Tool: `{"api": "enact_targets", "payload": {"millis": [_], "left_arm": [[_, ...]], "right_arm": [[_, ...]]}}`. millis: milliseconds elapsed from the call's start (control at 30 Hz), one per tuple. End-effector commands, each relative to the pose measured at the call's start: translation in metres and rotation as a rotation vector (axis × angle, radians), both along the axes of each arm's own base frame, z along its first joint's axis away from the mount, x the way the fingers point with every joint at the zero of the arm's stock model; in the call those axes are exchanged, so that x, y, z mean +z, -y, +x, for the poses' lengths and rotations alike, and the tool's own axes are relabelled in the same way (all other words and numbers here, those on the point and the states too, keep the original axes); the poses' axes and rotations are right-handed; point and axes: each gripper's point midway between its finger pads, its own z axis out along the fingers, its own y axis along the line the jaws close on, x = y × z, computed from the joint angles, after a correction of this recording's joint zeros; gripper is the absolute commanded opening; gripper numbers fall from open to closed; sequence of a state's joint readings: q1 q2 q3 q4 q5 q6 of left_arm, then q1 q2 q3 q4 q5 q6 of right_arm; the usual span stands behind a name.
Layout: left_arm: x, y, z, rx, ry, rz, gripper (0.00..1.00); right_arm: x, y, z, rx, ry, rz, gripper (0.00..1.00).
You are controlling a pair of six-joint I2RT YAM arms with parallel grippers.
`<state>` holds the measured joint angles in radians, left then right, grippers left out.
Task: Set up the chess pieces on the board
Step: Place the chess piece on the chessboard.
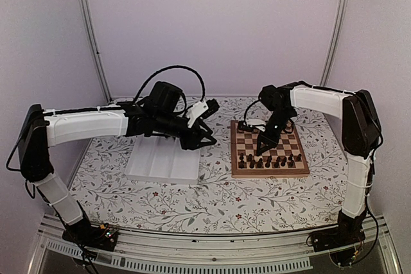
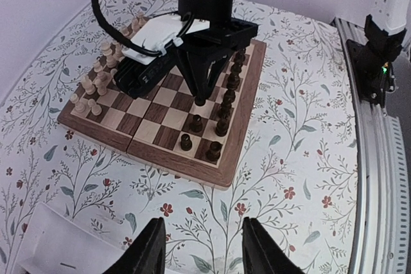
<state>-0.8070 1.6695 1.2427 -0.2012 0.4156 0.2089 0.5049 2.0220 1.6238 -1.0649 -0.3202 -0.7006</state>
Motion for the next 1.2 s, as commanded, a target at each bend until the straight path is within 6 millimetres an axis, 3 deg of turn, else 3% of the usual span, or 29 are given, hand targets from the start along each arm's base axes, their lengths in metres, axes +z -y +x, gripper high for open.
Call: {"api": "enact_targets", "payload": {"millis": [0,700,833,1033,1167], "left_arm": [[0.005,0.007,-0.004,-0.015,0.000,-0.007,0.43],[0.000,0.009,-0.005,-0.017,-0.009,0.009,0.43],[0.000,0.009,-0.005,-0.020,-0.008,0.011,0.43],[-0.002,0.011,-0.007,-0.026,-0.014,0.013,0.43],[-0.002,0.010,-0.007,-0.021,-0.010,0.016,0.43]], "right_arm": [[-0.017,0.001,-0.006,0.011,-0.034,-0.026,0.03],[-0.026,0.001,-0.008,0.004,-0.057,-0.036,0.11],[-0.017,-0.001,-0.006,-0.002,-0.048,-0.019,0.18],[0.004,-0.009,-0.004,-0.010,-0.044,0.022,0.20],[0.015,-0.003,0.001,-0.024,-0.012,0.006,0.20]]}}
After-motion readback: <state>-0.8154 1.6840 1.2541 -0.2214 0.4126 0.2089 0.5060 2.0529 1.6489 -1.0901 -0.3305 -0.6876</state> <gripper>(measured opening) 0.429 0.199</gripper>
